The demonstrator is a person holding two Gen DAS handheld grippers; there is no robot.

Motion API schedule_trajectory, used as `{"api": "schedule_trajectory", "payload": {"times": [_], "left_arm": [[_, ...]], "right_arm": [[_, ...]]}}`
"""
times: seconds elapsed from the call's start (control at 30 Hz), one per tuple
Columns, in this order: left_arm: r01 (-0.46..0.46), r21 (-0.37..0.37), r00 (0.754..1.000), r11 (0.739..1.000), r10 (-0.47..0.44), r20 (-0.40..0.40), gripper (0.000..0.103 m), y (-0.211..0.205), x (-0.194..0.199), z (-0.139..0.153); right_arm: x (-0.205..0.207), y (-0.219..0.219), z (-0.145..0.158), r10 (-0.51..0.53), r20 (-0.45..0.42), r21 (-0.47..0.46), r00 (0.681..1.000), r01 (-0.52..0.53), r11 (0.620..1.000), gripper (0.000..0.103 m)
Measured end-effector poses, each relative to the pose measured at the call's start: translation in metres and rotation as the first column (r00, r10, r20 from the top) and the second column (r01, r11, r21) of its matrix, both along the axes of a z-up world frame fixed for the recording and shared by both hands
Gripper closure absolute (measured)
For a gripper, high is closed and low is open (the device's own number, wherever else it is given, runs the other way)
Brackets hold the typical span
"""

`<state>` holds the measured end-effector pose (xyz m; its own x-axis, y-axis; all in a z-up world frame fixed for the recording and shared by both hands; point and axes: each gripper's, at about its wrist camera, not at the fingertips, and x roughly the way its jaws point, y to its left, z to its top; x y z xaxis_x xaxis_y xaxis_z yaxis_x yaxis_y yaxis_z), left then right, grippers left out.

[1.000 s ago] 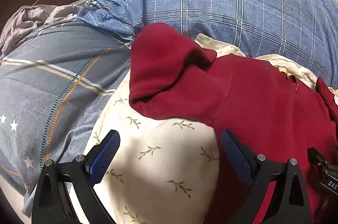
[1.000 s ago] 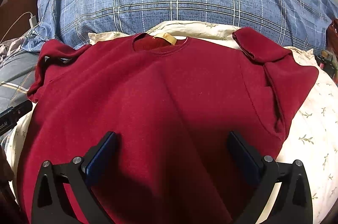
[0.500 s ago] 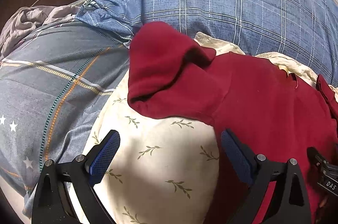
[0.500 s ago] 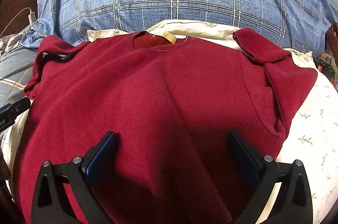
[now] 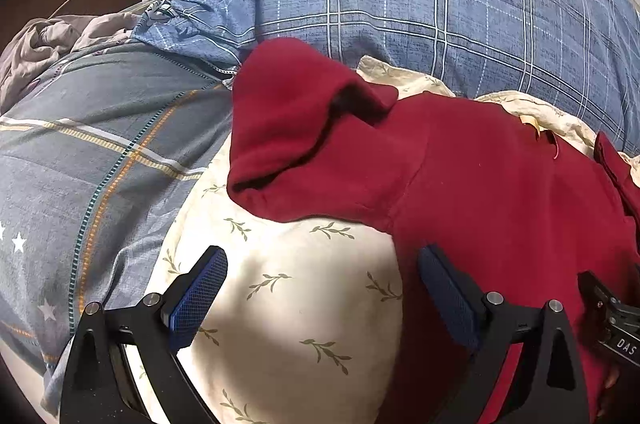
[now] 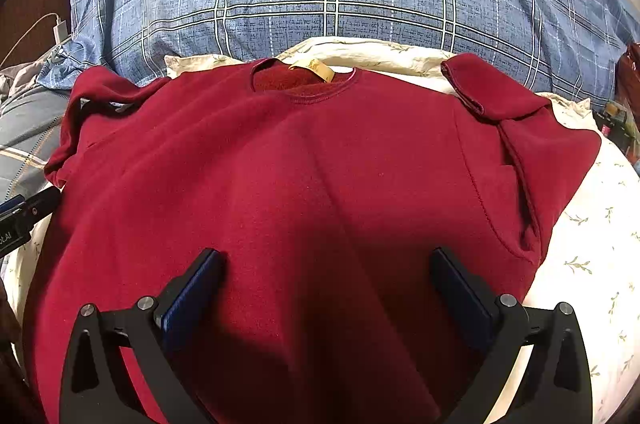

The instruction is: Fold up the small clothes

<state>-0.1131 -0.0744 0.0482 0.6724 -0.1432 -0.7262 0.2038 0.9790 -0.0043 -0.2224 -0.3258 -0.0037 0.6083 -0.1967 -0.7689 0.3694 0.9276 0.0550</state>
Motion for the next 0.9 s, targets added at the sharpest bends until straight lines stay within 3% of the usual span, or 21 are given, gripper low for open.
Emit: {"api": "schedule_trajectory", "payload": {"times": [0.9], "left_arm": [[0.004,0.009,1.000,1.000,-0.004,-0.002,0.007,-0.0042,-0.0008,-0.0014]], "right_arm": [[0.0002,0.0006,0.0001,-0.002,0.016,-0.016,1.000,0.002,1.000,0.000]]}}
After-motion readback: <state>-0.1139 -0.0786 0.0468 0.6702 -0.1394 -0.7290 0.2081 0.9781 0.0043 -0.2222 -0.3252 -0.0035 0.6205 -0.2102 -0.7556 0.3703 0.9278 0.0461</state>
